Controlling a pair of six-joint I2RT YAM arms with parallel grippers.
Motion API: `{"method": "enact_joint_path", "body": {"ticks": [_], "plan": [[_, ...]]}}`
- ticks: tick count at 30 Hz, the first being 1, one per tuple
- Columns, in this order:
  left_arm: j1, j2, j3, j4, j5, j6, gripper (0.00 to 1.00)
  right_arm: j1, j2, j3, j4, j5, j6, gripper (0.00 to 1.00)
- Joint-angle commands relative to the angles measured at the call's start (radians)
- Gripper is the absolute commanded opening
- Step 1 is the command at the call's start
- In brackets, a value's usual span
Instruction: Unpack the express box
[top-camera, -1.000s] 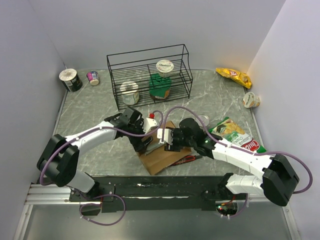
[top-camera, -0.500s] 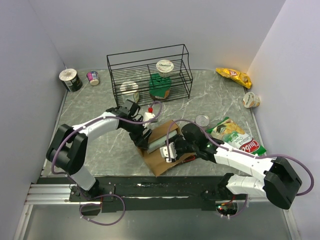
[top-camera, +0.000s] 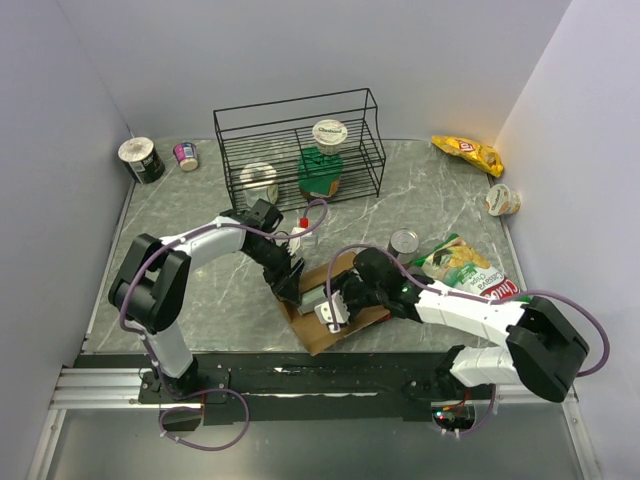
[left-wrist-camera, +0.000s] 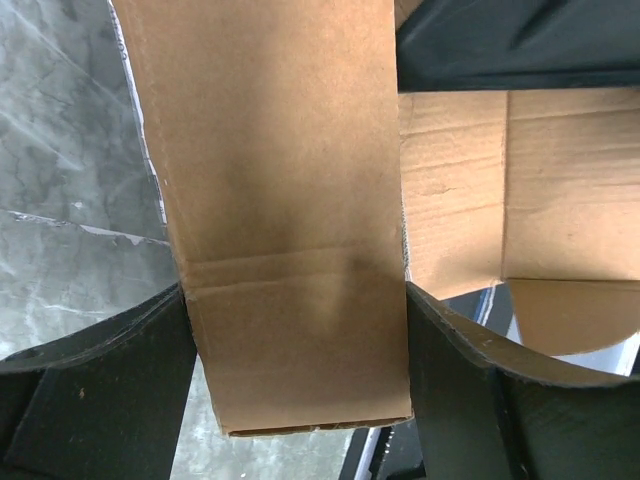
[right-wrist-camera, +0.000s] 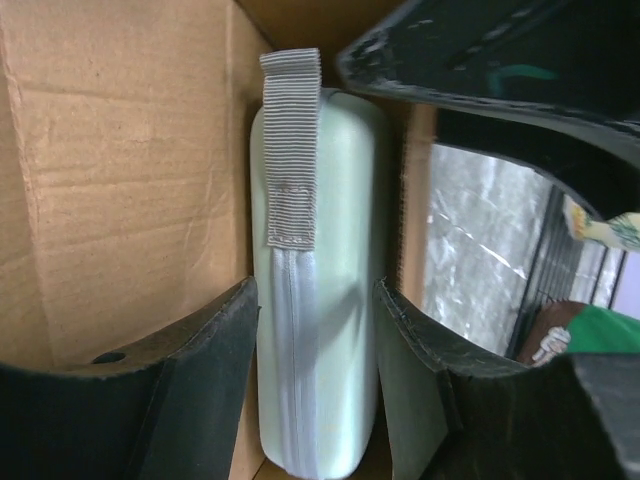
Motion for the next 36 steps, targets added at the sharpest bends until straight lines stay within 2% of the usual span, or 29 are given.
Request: {"method": "enact_joint_path", "body": {"ticks": [1, 5, 10, 11, 13, 14, 16, 17, 28, 32, 36], "plan": [[0.002, 0.022, 0.040, -0.066, 0.090, 0.030, 0.74, 0.008, 0.029, 0.042, 0.015, -0.025, -0.050, 0.56], [0.006, 0.029, 0.051, -0.075, 0.091, 0.034, 0.74, 0.005, 0.087, 0.066, -0.002, -0.006, -0.053, 0.56], [0.010, 0.043, 0.059, -0.089, 0.097, 0.045, 0.74, 0.008, 0.138, 0.059, 0.070, 0.057, -0.044, 0.53], [0.012, 0.043, 0.060, -0.089, 0.097, 0.043, 0.74, 0.006, 0.150, 0.065, 0.070, 0.061, -0.041, 0.42], [0.015, 0.049, 0.060, -0.092, 0.094, 0.043, 0.74, 0.008, 0.149, 0.083, 0.057, 0.058, -0.022, 0.29], [0.016, 0.051, 0.062, -0.088, 0.094, 0.040, 0.74, 0.008, 0.141, 0.085, 0.050, 0.055, -0.016, 0.14], [0.022, 0.055, 0.065, -0.085, 0.096, 0.036, 0.74, 0.006, 0.106, 0.085, 0.032, 0.043, -0.011, 0.03], [0.021, 0.057, 0.063, -0.084, 0.097, 0.034, 0.75, 0.006, 0.089, 0.082, 0.024, 0.038, -0.011, 0.00], [0.036, 0.054, 0.048, 0.021, 0.001, -0.033, 0.76, -0.024, -0.260, 0.215, -0.243, -0.077, 0.151, 0.00], [0.047, 0.049, 0.045, 0.060, -0.036, -0.058, 0.76, -0.024, -0.385, 0.178, -0.112, 0.009, 0.313, 0.00], [0.058, 0.014, 0.049, 0.070, -0.079, -0.072, 0.76, -0.044, -0.373, 0.261, -0.062, 0.131, 0.491, 0.00]]}}
